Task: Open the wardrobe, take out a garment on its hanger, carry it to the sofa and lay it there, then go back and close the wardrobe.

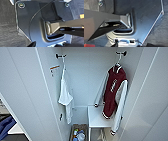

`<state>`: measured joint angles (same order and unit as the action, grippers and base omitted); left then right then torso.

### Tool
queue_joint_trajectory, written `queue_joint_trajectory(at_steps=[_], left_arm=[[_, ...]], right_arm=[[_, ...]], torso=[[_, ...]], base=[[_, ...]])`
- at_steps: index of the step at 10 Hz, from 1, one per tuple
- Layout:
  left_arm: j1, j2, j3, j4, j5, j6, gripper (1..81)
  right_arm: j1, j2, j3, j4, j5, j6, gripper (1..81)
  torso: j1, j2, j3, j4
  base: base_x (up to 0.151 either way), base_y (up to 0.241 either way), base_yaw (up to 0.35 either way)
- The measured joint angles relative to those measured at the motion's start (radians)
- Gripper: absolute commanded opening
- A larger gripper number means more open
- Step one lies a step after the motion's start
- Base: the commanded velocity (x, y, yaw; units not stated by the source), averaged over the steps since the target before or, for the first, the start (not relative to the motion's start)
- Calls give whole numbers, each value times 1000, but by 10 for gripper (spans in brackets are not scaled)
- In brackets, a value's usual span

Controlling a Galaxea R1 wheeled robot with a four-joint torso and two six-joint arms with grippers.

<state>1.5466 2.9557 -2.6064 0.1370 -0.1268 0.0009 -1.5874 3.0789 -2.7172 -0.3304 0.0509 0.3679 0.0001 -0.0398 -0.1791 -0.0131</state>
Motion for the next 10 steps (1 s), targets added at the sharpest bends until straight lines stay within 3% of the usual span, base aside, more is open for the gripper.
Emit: queue_joint_trajectory(at_steps=[10], left_arm=[[0,3,0,0,0,1,811]], right_arm=[[-3,5,-5,-6,1,-1,811]], torso=[[-1,0,0,0]], base=[[0,0,0]])
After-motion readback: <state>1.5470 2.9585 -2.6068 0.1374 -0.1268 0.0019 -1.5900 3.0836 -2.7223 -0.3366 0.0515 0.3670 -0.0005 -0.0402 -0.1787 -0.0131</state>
